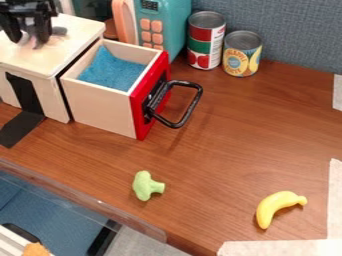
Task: Put the gray toy inside the drawer
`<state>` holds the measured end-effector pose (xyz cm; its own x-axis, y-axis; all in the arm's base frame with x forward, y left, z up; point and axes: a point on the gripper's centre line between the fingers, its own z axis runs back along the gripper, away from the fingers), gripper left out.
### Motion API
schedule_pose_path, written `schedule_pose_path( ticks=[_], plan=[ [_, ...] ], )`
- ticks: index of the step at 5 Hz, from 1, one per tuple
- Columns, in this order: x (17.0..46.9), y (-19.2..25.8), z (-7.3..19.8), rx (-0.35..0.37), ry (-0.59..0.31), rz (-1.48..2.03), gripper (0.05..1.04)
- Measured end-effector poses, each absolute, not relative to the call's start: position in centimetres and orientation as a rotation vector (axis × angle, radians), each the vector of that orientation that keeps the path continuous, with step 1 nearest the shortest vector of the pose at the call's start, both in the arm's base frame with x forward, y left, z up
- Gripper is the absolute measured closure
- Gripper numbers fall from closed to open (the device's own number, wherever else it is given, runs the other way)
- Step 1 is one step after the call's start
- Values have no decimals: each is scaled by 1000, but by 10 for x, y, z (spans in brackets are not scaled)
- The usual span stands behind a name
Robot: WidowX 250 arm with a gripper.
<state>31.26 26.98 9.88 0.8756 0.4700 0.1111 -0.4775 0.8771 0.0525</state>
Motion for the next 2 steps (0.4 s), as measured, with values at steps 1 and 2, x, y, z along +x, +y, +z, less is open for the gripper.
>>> schedule_pose_path(
  ticks=[1,2],
  plan=[
    [315,265,97,72,-94,477,718],
    [318,255,97,72,-94,445,890]
  ],
)
